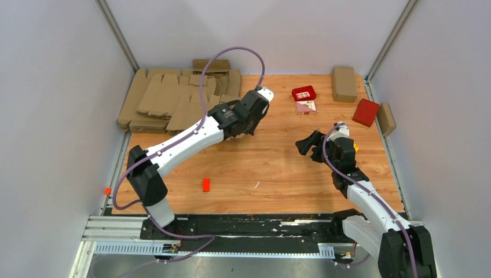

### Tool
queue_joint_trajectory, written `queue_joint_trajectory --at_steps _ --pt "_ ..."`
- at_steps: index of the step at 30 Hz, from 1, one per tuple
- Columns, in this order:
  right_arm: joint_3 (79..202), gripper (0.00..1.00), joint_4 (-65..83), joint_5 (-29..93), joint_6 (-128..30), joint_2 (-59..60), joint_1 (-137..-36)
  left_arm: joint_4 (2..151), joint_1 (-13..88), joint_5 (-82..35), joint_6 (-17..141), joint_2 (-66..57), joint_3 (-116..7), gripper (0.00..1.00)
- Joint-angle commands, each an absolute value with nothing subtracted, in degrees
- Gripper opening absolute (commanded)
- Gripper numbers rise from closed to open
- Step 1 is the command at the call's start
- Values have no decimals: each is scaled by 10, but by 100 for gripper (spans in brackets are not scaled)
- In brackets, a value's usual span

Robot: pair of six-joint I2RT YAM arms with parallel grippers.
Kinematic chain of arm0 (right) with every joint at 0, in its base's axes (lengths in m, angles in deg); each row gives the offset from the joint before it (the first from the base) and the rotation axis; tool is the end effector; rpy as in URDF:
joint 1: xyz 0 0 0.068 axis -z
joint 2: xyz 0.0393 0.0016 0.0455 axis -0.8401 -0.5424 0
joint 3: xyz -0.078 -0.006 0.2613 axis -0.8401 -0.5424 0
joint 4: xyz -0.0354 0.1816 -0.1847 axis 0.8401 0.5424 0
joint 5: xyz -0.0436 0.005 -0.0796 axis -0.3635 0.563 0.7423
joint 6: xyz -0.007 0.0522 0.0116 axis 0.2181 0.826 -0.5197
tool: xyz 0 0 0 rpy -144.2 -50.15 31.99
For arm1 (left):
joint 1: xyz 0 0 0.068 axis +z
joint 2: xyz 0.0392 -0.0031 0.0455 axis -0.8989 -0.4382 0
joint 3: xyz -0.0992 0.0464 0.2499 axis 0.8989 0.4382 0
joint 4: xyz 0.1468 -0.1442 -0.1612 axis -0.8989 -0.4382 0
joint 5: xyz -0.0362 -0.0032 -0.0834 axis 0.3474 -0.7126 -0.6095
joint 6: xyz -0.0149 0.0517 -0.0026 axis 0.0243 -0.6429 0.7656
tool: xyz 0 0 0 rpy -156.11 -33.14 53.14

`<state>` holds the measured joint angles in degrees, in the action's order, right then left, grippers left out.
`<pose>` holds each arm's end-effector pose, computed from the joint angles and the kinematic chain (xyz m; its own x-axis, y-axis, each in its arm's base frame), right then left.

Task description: Fold the paper box

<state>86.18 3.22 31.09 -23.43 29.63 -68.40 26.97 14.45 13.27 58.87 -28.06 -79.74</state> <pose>0.1934 0.0435 0.2011 -0.5243 0.4348 -0.7321 -0.0443 0.8447 0.5334 0.2582 -0.2771 0.3470 -0.5517 0.4497 -0.7024 0.3913 0.8833 0.2582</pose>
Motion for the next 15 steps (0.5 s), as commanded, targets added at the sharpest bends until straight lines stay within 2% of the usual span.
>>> queue_joint_trajectory --at_steps 1,2,3,8,10,15 --pt "889 86 -26 259 -242 272 -687 426 144 -134 670 -231 -703 0" --pt "890 86 -27 256 -241 267 -687 453 144 -166 679 -227 -688 0" --pt "891 87 -28 254 -240 261 -687 464 144 -157 681 -219 -680 5" --pt "904 87 -45 213 -239 212 -687 422 174 -23 645 -183 -662 44" --pt "906 86 -68 182 -240 186 -687 422 212 -27 653 -156 -634 52" --pt "931 82 -107 123 -230 98 -692 535 293 -54 704 -26 -453 75"
